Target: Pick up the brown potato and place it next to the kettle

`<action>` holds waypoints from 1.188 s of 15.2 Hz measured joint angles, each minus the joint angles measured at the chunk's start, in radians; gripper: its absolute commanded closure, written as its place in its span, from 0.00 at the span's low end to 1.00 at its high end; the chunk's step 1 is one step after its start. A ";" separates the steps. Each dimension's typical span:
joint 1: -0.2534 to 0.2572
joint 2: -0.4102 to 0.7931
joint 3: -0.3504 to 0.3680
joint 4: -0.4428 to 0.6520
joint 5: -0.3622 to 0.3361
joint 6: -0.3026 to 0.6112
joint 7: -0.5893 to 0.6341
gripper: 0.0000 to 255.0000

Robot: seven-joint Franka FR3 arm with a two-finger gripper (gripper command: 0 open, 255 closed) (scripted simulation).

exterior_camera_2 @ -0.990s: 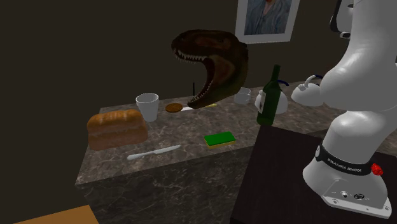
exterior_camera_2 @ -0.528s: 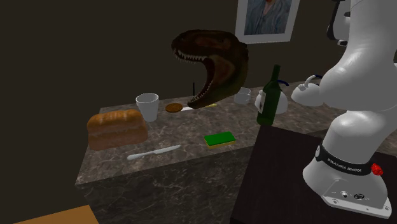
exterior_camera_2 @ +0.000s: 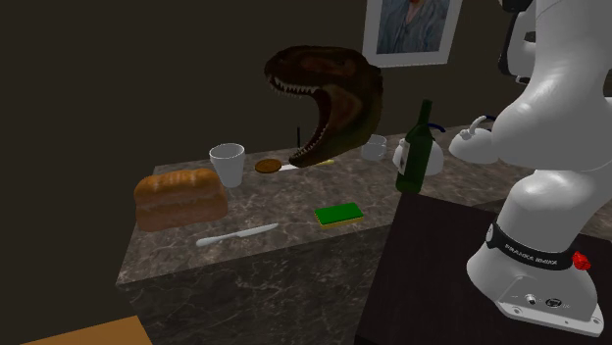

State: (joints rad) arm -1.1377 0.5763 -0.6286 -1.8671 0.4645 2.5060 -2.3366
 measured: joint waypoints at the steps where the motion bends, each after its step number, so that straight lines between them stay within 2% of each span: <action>1: -0.003 0.009 0.007 0.000 0.007 0.009 -0.002 1.00; 18: -0.090 0.168 0.123 0.028 0.118 0.143 -0.072 1.00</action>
State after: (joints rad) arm -1.2274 0.7439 -0.5052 -1.8393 0.5822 2.6490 -2.4088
